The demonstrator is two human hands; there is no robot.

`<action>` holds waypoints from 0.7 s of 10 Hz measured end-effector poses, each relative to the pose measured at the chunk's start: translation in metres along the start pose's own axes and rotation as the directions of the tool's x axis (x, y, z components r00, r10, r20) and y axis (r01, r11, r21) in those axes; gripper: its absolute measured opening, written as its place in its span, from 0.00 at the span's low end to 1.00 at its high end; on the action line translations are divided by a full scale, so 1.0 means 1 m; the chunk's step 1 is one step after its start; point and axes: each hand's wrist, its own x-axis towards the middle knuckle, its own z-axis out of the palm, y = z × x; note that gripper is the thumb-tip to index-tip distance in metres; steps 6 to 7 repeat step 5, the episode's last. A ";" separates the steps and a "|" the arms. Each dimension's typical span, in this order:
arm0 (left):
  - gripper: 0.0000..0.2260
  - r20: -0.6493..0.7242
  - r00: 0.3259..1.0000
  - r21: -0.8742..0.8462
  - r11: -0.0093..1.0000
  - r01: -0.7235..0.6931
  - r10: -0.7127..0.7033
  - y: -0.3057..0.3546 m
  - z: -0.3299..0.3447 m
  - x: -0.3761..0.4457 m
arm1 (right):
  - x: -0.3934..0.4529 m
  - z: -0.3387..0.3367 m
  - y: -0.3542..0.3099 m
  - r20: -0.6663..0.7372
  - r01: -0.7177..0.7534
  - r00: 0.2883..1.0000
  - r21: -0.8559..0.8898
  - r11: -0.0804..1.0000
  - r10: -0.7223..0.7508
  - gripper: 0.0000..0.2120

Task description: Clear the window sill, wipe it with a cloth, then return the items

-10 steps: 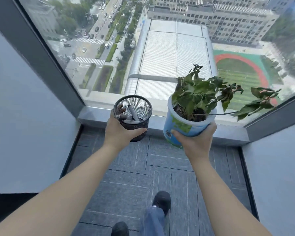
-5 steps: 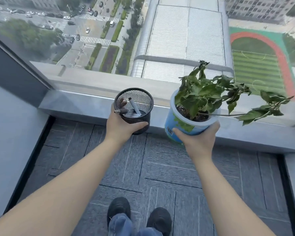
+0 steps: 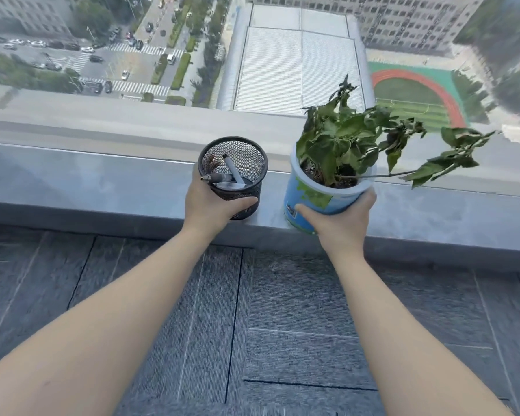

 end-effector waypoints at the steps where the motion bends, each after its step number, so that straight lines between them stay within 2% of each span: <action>1: 0.35 0.022 1.000 -0.004 1.000 0.000 0.000 -0.014 0.002 0.010 | 0.005 0.012 0.009 0.012 -0.022 1.000 -0.002 1.000 0.022 0.44; 3: 0.32 0.059 0.998 -0.002 1.000 0.006 -0.006 -0.024 0.006 0.021 | 0.011 0.018 0.018 -0.004 -0.052 0.999 -0.009 0.999 0.052 0.47; 4: 0.38 0.115 0.993 0.012 0.999 0.039 -0.040 -0.018 0.005 0.018 | 0.010 0.019 0.012 0.030 -0.110 0.994 0.004 0.994 0.110 0.49; 5: 0.36 0.096 0.995 -0.004 1.000 -0.010 0.010 -0.014 -0.003 -0.010 | -0.007 0.003 0.002 0.053 -0.193 0.980 0.022 0.981 0.191 0.49; 7: 0.36 0.096 0.995 -0.004 1.000 -0.010 0.010 -0.014 -0.003 -0.010 | -0.007 0.003 0.002 0.053 -0.193 0.980 0.022 0.981 0.191 0.49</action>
